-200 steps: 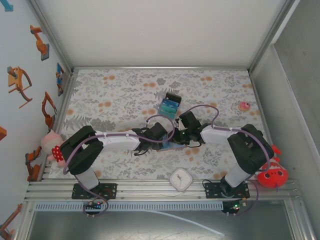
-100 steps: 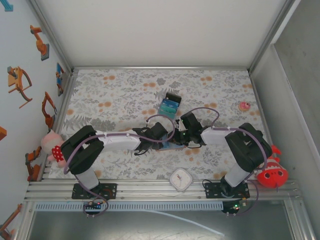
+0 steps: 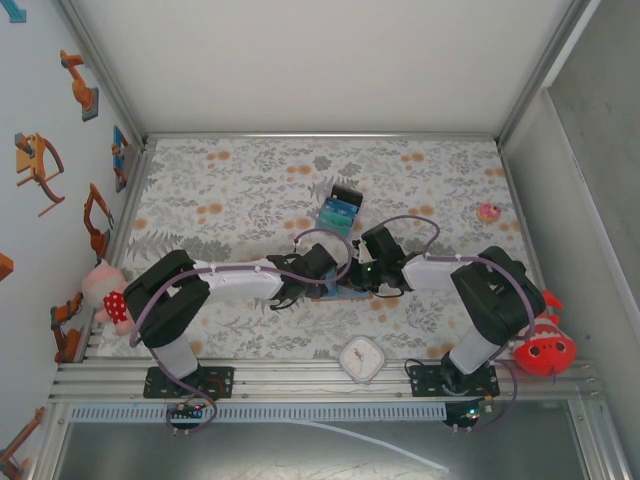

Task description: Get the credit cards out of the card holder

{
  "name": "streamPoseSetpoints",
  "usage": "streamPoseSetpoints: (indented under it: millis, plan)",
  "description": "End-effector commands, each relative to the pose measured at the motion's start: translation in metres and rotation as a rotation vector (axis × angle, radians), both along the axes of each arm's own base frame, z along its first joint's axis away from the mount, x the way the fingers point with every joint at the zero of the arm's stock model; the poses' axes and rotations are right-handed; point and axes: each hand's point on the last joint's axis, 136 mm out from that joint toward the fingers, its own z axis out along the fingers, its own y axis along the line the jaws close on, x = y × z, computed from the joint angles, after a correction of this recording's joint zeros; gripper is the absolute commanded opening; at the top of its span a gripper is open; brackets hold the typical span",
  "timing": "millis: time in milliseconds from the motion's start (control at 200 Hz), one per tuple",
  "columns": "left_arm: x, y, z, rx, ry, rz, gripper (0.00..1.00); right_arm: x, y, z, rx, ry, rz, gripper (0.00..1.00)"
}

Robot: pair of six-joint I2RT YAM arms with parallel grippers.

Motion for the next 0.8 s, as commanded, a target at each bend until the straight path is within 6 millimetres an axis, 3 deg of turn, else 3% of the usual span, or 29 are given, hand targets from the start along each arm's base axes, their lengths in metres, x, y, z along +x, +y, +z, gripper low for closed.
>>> streamPoseSetpoints:
  millis: [0,796]
  plan:
    - [-0.013,0.013,-0.02,0.079,0.067,-0.003,0.61,-0.005,0.0,-0.005,0.021,0.03,-0.005,0.15]
    - [-0.014,0.004,-0.018,0.066,0.07,-0.023,0.59,-0.003,0.028,0.025,0.244,0.008,0.041,0.11]
